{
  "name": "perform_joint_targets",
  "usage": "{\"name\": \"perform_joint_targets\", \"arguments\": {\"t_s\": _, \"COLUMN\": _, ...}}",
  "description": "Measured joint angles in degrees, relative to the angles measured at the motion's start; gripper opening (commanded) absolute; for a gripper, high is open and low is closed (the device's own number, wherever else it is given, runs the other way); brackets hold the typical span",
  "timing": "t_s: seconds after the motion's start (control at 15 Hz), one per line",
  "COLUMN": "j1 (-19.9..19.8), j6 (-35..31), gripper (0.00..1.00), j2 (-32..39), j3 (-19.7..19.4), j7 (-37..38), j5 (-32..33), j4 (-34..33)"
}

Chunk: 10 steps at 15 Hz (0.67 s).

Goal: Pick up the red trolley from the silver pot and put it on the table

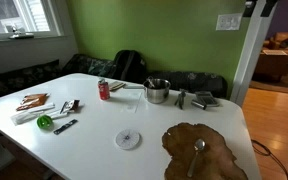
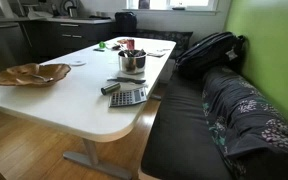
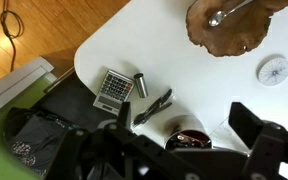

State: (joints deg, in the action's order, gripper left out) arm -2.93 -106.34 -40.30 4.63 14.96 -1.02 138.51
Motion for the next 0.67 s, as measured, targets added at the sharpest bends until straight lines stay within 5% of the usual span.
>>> {"name": "perform_joint_targets", "arguments": {"t_s": 0.67, "j1": -0.57, "j6": -3.09, "gripper": 1.0, "j2": 0.96, "j3": 0.25, "j7": 1.8, "j5": 0.17, "j4": 0.0}}
